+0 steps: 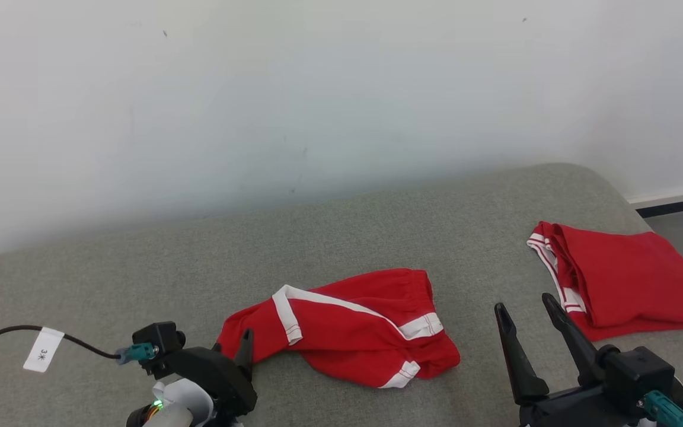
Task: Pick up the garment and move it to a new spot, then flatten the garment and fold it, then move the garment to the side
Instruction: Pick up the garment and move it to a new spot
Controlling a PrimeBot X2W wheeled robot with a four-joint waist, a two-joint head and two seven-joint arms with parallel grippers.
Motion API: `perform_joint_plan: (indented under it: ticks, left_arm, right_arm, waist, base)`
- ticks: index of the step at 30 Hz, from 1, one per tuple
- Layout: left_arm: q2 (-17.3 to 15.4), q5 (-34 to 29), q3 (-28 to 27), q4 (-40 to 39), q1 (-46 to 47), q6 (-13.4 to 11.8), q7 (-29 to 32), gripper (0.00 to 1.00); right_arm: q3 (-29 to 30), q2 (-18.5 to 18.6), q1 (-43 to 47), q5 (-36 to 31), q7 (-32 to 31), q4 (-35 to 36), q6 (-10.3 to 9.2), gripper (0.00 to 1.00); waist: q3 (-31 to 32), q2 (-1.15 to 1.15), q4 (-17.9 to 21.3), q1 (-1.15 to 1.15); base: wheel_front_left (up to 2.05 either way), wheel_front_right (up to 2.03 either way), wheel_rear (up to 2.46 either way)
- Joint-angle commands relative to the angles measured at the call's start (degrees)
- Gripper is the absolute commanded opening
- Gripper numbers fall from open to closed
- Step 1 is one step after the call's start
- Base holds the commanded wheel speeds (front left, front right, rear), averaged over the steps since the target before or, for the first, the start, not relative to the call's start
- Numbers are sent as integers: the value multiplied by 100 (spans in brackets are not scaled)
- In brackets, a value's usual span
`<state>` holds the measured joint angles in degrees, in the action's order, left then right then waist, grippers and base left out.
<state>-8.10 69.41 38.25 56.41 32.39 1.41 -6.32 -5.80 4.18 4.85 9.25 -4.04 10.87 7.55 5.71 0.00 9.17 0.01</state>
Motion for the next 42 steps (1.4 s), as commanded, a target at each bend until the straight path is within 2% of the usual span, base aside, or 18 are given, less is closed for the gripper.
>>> perform_joint_plan:
  ticks: [1, 7, 11, 13, 15, 16, 17, 21, 23, 26, 30, 34, 42]
  left_arm:
    - [-10, -102, 27, 50, -85, 56, -68, 100]
    - [-86, -373, 183, -103, -55, 260, -521, 100]
    - [-258, -673, -18, -661, -189, 349, -871, 100]
    - [-447, -1115, -534, -1333, -383, 250, -891, 100]
    - [-478, -1697, -1047, -2113, -954, 126, -882, 100]
    - [-474, -1991, -1295, -2518, -1255, 51, -883, 100]
    - [-474, -1991, -1295, -2518, -1255, 51, -883, 100]
    - [-319, -3025, -2156, -3881, -2339, -182, -887, 100]
    - [-191, -3415, -2471, -4336, -2858, -157, -887, 100]
    - [-30, -3865, -2819, -4873, -3374, 18, -888, 100]
    - [87, -4458, -3089, -5098, -3983, 271, -888, 100]
    - [86, -4836, -3265, -5208, -4195, 367, -889, 100]
    - [191, -5134, -3573, -5196, -4485, 503, -889, 100]
  right_arm:
    - [12, 0, 54, 17, -5, 7, -11, 100]
    - [95, -16, 103, 19, 39, 24, -11, 100]
    - [161, -36, 150, 12, 79, 9, -11, 100]
    - [223, -47, 212, 10, 127, -9, -11, 100]
    - [301, -64, 253, 6, 183, -48, -11, 100]
    - [335, -72, 271, 10, 205, -92, -11, 100]
    - [335, -72, 271, 10, 205, -92, -11, 100]
    - [480, -94, 355, 0, 305, -284, -11, 100]
    - [555, -101, 358, 14, 357, -411, -11, 100]
    - [600, -119, 356, 50, 423, -608, -11, 100]
    - [622, -129, 420, 76, 501, -943, -11, 100]
    - [687, -129, 467, 125, 590, -1137, -11, 100]
    - [828, -130, 598, 190, 701, -1295, -11, 100]
  waist:
    - [55, 0, -66, -1]
    - [150, 0, -176, -1]
    - [191, 0, -244, -1]
    - [193, 0, -312, -1]
    - [195, 0, -390, -1]
    - [200, 0, -424, -1]
    - [200, 0, -424, -1]
    - [231, 0, -600, -1]
    - [251, 0, -692, -1]
    - [286, 0, -815, -1]
    - [342, 0, -988, -1]
    - [373, 0, -1082, -1]
    - [443, 0, -1170, -1]
  base:
    - [0, 0, 0]
    - [0, 0, 0]
    - [0, 0, 0]
    - [0, 0, 0]
    - [0, 0, 0]
    - [0, 0, 0]
    - [0, 0, 0]
    - [0, 0, 0]
    - [0, 0, 0]
    - [0, 0, 0]
    - [0, 0, 0]
    - [0, 0, 0]
    - [0, 0, 0]
